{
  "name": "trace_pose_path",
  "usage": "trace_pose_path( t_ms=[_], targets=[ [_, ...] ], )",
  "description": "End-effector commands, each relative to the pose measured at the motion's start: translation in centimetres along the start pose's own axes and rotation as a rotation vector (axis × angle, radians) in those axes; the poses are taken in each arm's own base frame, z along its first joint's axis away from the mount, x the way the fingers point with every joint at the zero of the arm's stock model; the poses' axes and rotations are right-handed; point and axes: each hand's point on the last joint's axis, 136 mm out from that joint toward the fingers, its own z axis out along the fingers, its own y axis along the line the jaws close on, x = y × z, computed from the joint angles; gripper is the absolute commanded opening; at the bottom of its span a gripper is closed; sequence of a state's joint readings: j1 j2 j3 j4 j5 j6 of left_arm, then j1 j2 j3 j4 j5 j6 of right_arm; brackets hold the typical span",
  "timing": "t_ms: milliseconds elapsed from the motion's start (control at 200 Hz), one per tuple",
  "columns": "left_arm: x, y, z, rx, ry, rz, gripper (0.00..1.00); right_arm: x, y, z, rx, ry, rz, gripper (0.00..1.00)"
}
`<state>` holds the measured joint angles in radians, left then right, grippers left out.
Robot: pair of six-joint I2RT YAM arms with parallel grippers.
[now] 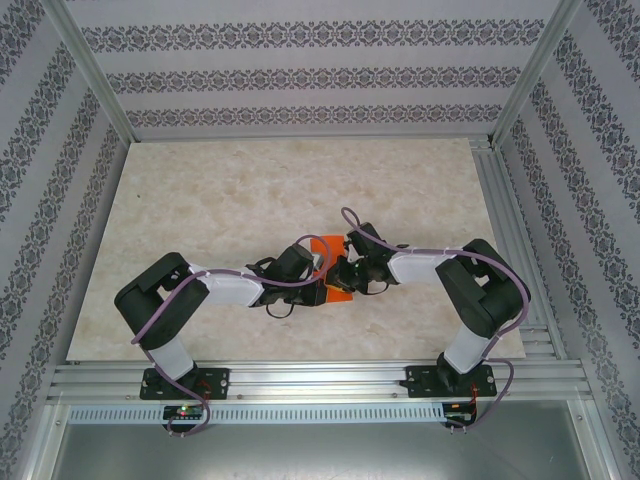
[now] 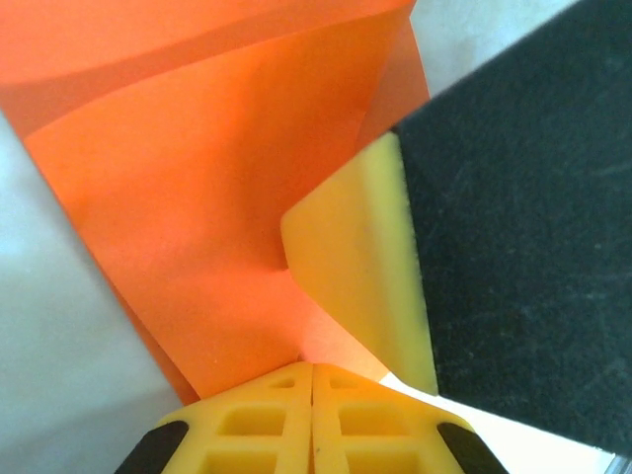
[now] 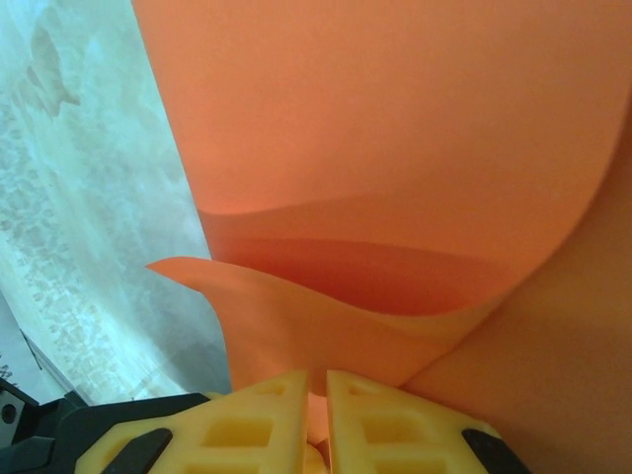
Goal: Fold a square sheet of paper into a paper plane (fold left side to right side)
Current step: Fold the triangle a second time at the center of the table.
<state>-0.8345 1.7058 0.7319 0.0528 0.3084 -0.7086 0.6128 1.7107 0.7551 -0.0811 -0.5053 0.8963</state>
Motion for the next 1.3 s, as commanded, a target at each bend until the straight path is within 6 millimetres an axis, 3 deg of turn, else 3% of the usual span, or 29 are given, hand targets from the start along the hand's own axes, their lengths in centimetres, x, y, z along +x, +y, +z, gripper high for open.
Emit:
trace_pose_path(
  t_ms=[0, 155, 395, 929, 1079, 1294],
  targets=[
    [2.7, 2.2, 0.7, -0.088, 0.080, -0.003, 0.09, -1.2, 0.6, 0.0, -0.010, -0.030, -0.023, 0.14],
    [2.7, 2.1, 0.7, -0.087, 0.079, -0.004, 0.09, -1.3, 0.2, 0.2, 0.011, -0.031, -0.023, 0.14],
    [2.9, 2.3, 0.7, -0.095, 0.083, -0.004, 0.09, -1.9, -2.4, -0.3, 0.132, -0.051, -0.028, 0.14],
    [3.2, 2.5, 0.8, -0.094, 0.089, -0.010, 0.09, -6.0, -5.3, -3.3, 0.217, -0.152, -0.013, 0.14],
    [3.2, 2.4, 0.8, -0.093, 0.089, -0.007, 0.09, -6.2, -3.4, -4.9, 0.164, -0.177, -0.056, 0.14],
    [3.2, 2.1, 0.7, -0.093, 0.086, -0.001, 0.08, -3.6, -0.6, -5.6, 0.076, -0.158, -0.084, 0.14]
  ],
)
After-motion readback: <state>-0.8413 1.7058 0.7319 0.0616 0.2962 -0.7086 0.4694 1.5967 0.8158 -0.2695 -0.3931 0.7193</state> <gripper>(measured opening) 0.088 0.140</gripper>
